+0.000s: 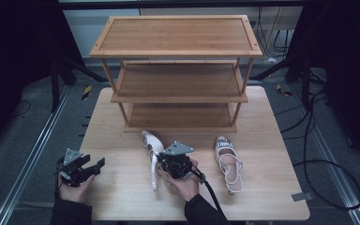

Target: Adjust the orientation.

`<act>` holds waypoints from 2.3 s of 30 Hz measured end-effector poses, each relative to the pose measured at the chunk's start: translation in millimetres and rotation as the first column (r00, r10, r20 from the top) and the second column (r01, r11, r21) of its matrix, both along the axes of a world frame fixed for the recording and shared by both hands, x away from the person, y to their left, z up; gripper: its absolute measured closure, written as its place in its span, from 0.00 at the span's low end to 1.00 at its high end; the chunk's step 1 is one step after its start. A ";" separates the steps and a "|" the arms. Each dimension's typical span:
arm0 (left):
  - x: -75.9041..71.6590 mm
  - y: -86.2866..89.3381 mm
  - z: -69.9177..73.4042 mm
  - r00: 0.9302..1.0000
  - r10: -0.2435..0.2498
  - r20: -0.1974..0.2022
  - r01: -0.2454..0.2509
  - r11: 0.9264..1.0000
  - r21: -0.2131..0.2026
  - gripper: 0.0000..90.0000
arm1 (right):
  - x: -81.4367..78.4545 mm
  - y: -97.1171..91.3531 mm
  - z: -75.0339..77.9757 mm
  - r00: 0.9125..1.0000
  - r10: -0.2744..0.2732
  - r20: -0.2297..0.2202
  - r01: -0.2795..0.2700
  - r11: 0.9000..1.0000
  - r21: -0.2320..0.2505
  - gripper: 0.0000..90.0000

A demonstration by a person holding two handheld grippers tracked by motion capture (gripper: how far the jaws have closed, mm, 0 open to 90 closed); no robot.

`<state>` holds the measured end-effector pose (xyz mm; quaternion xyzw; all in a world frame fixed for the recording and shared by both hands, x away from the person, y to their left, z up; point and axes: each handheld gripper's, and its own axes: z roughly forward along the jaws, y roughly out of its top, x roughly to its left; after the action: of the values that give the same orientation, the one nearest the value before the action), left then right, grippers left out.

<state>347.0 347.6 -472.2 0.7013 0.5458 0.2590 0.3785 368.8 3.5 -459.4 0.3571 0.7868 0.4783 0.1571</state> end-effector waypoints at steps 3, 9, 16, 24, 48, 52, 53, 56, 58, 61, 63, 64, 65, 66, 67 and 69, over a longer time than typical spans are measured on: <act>0.0 -0.1 0.0 1.000 -0.002 0.001 0.002 1.000 0.003 0.37 | 2.7 -5.2 0.0 1.000 -0.020 0.000 0.020 1.000 0.014 0.92; -0.1 -0.2 -0.1 1.000 -0.005 0.000 0.005 1.000 0.005 0.37 | 14.0 -18.3 1.2 0.997 -0.082 0.005 0.081 0.996 0.038 0.92; -0.2 -0.4 0.0 1.000 -0.004 0.003 0.004 1.000 0.004 0.37 | 35.1 -40.6 -6.3 0.981 -0.157 -0.114 0.165 0.984 0.065 0.92; -0.6 -0.8 0.2 1.000 -0.005 0.003 0.005 1.000 0.004 0.37 | 29.9 -53.9 -6.6 0.980 -0.186 -0.074 0.188 0.982 0.011 0.87; -1.3 -1.4 1.0 1.000 -0.005 0.008 0.005 1.000 0.007 0.37 | -20.1 -43.1 -4.3 0.993 -0.115 0.033 0.115 0.993 0.002 0.18; -1.2 -1.7 0.7 1.000 -0.006 0.007 0.006 1.000 0.006 0.37 | -19.5 -37.8 -19.8 0.991 -0.130 0.010 0.131 0.991 -0.021 0.19; -1.3 -1.7 0.7 1.000 -0.007 0.007 0.007 1.000 0.005 0.37 | -18.2 -34.7 -25.1 0.991 -0.135 0.013 0.135 0.990 -0.036 0.23; -1.1 -1.3 0.7 1.000 -0.006 0.006 0.006 1.000 0.005 0.37 | -17.6 -33.5 -27.6 0.990 -0.138 0.006 0.138 0.989 -0.044 0.27; -1.1 -1.2 0.6 1.000 -0.006 0.006 0.006 1.000 0.005 0.37 | -18.4 -35.4 -29.2 0.988 -0.151 0.007 0.151 0.987 -0.051 0.38; -1.1 -1.3 0.5 1.000 -0.006 0.006 0.006 1.000 0.005 0.37 | -19.1 -39.5 -27.9 0.988 -0.152 -0.007 0.152 0.987 -0.044 0.43; -1.1 -1.5 0.5 1.000 -0.007 0.006 0.007 1.000 0.006 0.37 | -18.8 -41.5 -27.6 0.988 -0.153 -0.007 0.152 0.987 -0.049 0.43; -1.1 -1.5 0.5 1.000 -0.006 0.006 0.006 1.000 0.005 0.37 | -17.2 -47.0 -26.6 0.989 -0.148 -0.021 0.147 0.988 -0.046 0.44; -1.1 -1.4 0.5 1.000 -0.006 0.006 0.006 1.000 0.005 0.37 | -17.2 -47.0 -26.6 0.989 -0.148 -0.021 0.147 0.988 -0.046 0.44; -1.1 -1.4 0.5 1.000 -0.006 0.007 0.006 1.000 0.005 0.37 | -16.9 -48.5 -26.2 0.989 -0.147 -0.027 0.145 0.988 -0.045 0.44; -1.2 -1.3 0.7 1.000 -0.005 0.006 0.005 1.000 0.005 0.37 | -16.3 -50.7 -25.9 0.989 -0.146 -0.031 0.144 0.988 -0.046 0.44; -1.4 -1.3 0.8 1.000 -0.006 0.007 0.006 1.000 0.008 0.37 | -14.1 -56.7 -26.1 0.990 -0.136 -0.030 0.134 0.990 -0.045 0.44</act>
<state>345.6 346.3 -471.4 0.7035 0.5413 0.2625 0.3785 354.8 -53.3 -485.5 0.4138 0.7733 0.4437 0.1839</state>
